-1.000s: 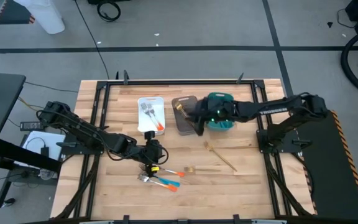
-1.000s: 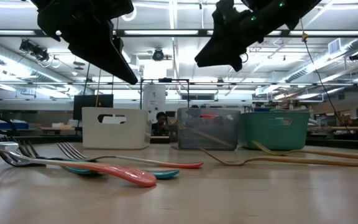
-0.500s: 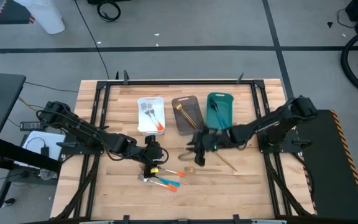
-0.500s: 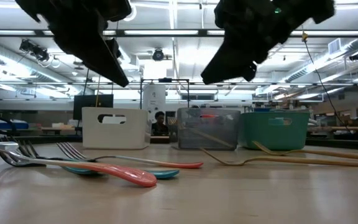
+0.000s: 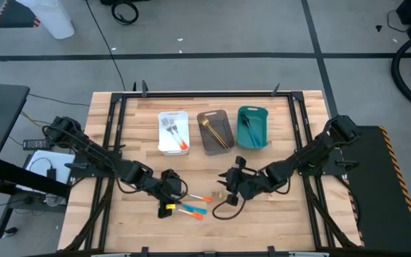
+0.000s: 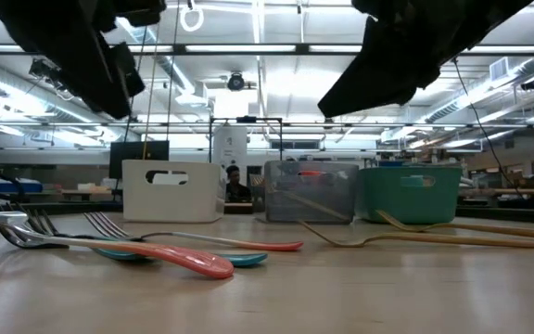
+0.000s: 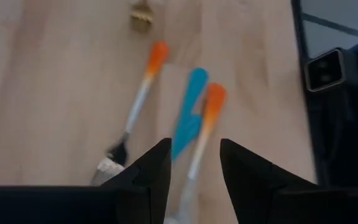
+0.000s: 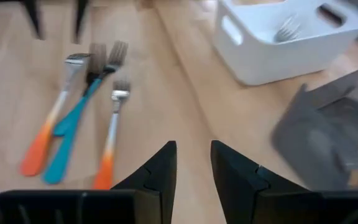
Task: Sort silverware by color (type)
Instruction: Put the orange fork into the white bin
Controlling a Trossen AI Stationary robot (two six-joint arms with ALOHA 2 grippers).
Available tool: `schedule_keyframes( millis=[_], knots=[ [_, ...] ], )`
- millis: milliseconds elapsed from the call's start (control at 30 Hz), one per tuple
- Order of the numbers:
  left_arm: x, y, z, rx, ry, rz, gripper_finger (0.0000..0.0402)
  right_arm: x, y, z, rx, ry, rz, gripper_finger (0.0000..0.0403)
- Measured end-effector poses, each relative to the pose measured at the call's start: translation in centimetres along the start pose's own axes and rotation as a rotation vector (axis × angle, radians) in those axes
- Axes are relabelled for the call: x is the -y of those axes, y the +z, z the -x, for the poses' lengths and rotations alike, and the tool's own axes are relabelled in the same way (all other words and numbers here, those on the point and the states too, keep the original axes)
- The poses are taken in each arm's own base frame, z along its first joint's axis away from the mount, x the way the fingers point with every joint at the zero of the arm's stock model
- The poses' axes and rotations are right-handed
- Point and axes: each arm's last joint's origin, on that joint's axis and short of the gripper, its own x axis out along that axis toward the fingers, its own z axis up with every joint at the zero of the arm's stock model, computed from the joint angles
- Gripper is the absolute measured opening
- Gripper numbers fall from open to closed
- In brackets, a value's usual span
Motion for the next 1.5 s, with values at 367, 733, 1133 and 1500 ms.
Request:
schedule_keyframes(
  millis=[367,733,1133,1500],
  knots=[
    [2.6,2.7,-1.8,-0.025,0.007,-0.081,0.0146,0.1,-1.0,0.5,-0.03,-0.108,0.092,0.011],
    [0.5,2.5,-5.4,-0.121,0.104,-0.15,0.0146,0.2,-1.2,0.6,-0.048,-0.121,0.143,0.011],
    [-0.1,1.6,-7.2,-0.162,0.18,-0.371,0.0146,0.4,-1.3,0.6,-0.054,-0.138,0.156,0.011],
    [-0.9,0.3,-9.2,-0.219,0.243,-0.383,0.0145,0.3,-1.3,0.6,-0.052,-0.136,0.148,0.011]
  ],
)
